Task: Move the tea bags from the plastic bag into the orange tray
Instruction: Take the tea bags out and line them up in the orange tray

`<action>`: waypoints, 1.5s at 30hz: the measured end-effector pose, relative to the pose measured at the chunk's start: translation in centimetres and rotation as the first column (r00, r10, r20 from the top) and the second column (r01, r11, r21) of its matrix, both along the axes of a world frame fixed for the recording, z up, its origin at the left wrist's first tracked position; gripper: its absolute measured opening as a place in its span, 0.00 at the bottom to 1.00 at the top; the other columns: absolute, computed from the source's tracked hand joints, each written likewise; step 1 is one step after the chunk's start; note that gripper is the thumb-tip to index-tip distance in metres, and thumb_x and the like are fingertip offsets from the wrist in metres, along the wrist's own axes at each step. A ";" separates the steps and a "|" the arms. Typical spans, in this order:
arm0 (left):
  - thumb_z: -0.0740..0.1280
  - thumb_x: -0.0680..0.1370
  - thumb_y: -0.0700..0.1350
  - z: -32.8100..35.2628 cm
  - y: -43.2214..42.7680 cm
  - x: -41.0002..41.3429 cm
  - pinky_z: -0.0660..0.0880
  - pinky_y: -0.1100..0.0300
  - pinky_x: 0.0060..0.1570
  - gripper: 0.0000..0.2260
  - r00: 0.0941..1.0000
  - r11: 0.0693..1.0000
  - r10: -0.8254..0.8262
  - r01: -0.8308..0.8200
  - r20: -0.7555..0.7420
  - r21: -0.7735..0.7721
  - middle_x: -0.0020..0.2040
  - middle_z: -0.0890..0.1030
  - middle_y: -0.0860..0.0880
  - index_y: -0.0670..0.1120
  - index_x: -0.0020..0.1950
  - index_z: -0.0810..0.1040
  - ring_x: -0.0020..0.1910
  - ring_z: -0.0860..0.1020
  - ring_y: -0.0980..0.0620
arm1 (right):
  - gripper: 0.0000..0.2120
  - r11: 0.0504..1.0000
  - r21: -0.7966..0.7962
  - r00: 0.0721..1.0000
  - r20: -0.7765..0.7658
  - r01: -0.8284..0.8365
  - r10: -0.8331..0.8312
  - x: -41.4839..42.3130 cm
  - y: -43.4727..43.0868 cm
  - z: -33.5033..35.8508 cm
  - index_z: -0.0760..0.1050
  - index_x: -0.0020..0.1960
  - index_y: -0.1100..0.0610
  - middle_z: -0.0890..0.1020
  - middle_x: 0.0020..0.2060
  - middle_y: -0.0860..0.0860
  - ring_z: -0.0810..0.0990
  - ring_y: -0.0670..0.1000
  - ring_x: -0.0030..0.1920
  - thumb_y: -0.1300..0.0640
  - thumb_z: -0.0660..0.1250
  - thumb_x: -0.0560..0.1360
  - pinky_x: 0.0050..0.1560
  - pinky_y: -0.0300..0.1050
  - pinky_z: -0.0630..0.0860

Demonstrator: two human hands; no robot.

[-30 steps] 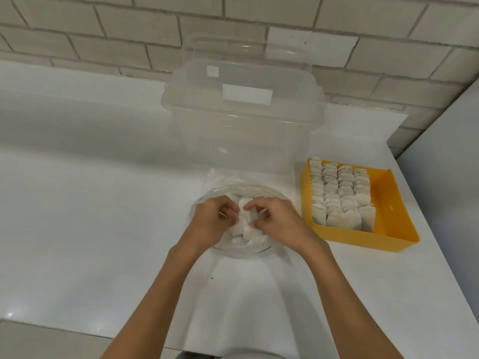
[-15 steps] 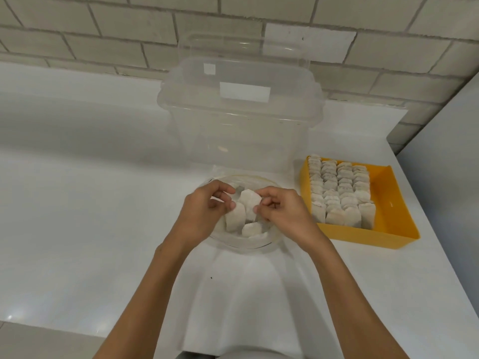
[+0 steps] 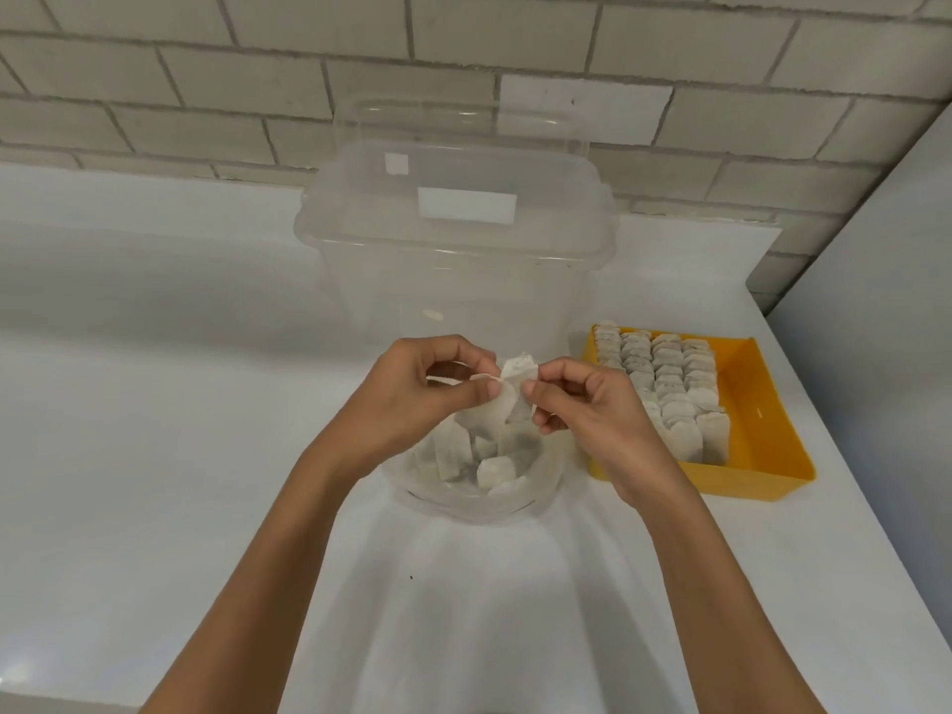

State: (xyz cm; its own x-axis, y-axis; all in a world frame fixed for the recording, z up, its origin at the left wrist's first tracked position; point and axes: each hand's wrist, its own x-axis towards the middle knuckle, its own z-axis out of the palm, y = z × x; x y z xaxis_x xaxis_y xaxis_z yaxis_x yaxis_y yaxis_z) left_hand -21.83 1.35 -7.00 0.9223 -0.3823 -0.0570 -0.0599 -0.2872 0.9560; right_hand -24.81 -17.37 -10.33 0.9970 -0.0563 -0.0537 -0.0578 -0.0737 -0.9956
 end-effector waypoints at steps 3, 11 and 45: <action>0.74 0.72 0.40 0.5 -1.0 0.3 0.78 0.57 0.51 0.06 1.000 0.998 0.000 -0.001 -0.025 -0.057 0.44 0.85 0.46 0.41 0.46 0.81 0.45 0.83 0.47 | 0.03 1.000 0.012 1.000 0.002 0.018 -0.018 -0.2 -0.4 0.2 0.80 0.44 0.62 0.77 0.30 0.50 0.76 0.46 0.31 0.63 0.69 0.75 0.36 0.39 0.75; 0.73 0.72 0.42 -0.5 -4.1 0.3 0.77 0.63 0.39 0.10 0.939 0.953 0.299 -0.303 0.171 -0.003 0.37 0.82 0.51 0.50 0.50 0.76 0.36 0.80 0.55 | 0.15 0.965 -0.075 0.965 0.085 0.253 -0.246 -1.3 0.2 0.6 0.74 0.55 0.49 0.80 0.49 0.46 0.80 0.47 0.37 0.55 0.74 0.71 0.41 0.43 0.78; 0.73 0.74 0.44 -0.4 -12.1 1.8 0.75 0.58 0.44 0.03 0.993 0.996 -0.027 0.036 0.113 -0.082 0.38 0.80 0.45 0.48 0.47 0.83 0.37 0.79 0.47 | 0.04 0.951 -0.142 0.960 0.094 0.275 -0.263 -2.1 -10.2 3.3 0.83 0.42 0.55 0.83 0.36 0.47 0.79 0.43 0.38 0.57 0.71 0.74 0.42 0.35 0.76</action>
